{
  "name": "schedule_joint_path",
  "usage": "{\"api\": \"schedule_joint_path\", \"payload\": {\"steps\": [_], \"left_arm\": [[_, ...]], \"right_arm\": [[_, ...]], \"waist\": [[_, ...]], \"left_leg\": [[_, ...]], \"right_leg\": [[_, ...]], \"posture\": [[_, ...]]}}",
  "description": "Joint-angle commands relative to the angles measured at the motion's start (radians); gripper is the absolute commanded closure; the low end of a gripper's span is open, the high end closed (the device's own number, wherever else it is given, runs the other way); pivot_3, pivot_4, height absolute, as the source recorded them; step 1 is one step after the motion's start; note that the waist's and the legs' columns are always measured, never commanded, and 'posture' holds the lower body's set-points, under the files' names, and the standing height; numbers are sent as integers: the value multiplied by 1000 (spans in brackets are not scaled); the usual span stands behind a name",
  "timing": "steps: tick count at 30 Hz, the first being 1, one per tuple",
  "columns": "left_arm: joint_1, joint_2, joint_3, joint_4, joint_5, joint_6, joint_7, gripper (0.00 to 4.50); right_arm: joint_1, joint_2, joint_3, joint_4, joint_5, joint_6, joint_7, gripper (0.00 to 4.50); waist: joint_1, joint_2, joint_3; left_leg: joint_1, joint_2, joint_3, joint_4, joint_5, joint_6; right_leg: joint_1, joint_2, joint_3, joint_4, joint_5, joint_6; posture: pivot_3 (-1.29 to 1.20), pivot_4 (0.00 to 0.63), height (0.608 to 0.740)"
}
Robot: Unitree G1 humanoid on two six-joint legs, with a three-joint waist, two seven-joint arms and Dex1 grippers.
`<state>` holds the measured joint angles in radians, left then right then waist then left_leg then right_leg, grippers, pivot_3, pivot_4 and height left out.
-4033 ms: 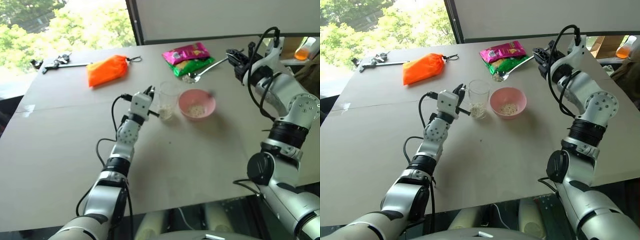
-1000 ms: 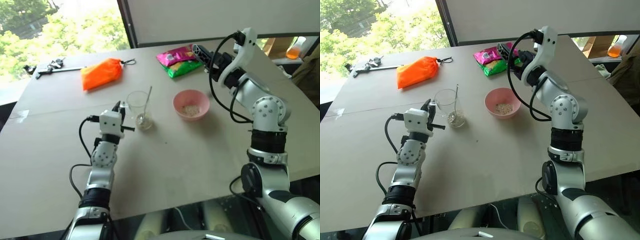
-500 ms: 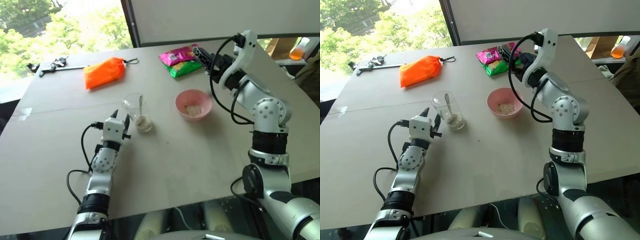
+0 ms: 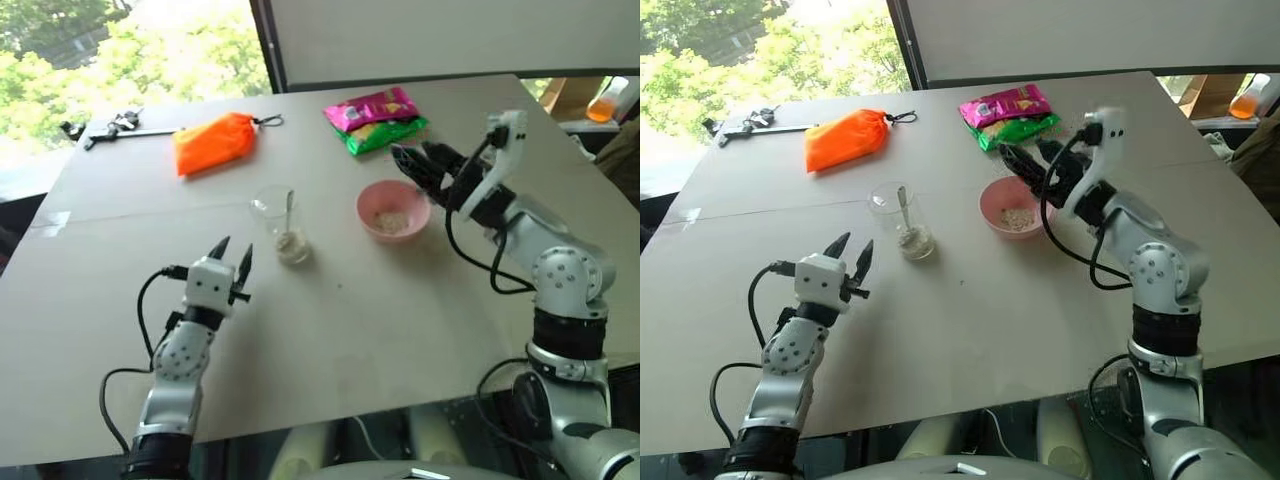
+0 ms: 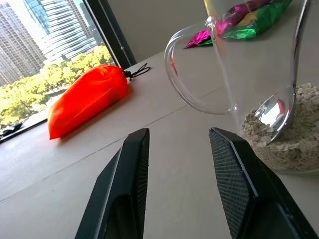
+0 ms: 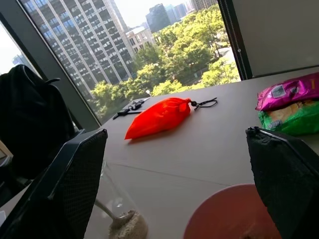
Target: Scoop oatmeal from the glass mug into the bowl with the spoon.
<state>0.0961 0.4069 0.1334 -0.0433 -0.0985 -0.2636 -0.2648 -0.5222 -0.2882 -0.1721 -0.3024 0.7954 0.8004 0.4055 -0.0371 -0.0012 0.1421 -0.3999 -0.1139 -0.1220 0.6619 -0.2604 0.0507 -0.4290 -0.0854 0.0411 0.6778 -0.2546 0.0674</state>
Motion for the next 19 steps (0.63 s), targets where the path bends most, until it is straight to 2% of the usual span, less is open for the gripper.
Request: {"api": "schedule_joint_path", "payload": {"steps": [1, 5, 12, 19], "left_arm": [[76, 30, 44, -155, -115, 102, -74, 2574], [191, 54, 33, -258, -198, 216, -157, 2574], [293, 44, -23, -292, -181, 265, -225, 2574], [312, 12, -36, -270, -175, 242, -251, 2574]], "right_arm": [[124, -47, 2, -96, -10, -86, 111, 0], [328, -120, 16, -146, -79, -199, 228, 0], [616, -209, 41, -96, -244, -444, 382, 0], [705, -231, 46, 17, -331, -619, 470, 0]], "waist": [[3, 0, 0], [8, 0, 0], [27, -1, 2], [31, -1, 2]], "left_leg": [[0, 0, 0, 0, -1, 1], [2, 0, 0, -1, -1, 2], [10, 2, -1, -2, -2, 2], [18, 3, -2, -6, -2, 2]], "right_leg": [[0, 0, 0, 0, 0, 0], [2, 0, 0, 0, 0, 0], [13, 1, -2, -6, 0, 0], [23, 1, -4, -15, 0, 1]], "posture": [[0, 150, 740], [0, 150, 740], [0, 150, 740], [0, 150, 740]]}}
